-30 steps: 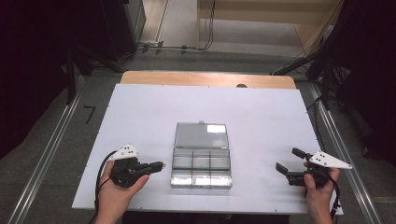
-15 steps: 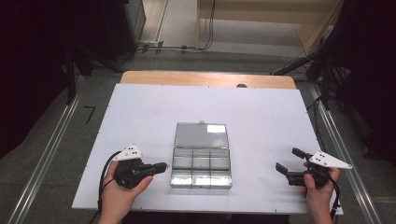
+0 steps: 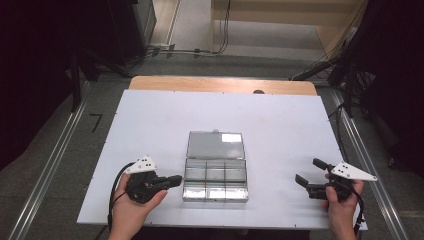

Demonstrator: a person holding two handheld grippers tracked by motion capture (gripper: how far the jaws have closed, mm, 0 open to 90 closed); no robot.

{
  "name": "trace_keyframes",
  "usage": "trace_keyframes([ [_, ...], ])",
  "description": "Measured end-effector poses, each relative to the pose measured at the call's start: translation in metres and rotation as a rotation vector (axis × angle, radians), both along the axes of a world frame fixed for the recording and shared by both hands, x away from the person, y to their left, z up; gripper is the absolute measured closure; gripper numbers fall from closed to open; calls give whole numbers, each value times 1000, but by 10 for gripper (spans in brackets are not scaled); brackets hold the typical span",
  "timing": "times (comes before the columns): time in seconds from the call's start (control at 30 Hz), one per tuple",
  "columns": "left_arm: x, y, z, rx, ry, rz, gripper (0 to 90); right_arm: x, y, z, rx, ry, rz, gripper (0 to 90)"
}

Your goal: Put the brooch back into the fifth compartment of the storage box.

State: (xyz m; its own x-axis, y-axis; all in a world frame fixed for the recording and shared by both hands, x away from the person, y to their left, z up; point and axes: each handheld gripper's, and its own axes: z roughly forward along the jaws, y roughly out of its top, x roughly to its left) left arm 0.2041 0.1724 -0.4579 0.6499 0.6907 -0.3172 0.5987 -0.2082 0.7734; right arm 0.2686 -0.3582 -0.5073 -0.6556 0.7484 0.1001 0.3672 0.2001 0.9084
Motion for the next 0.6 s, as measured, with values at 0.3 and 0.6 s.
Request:
trace_keyframes([
  [0.3, 0, -5, 0, 0, -3, -12, 900, 0, 0, 0, -1, 0, 0, 10],
  [0.6, -1, -11, 0, 2, -4, -26, 900, 0, 0, 0, 0, 0, 0, 9],
])
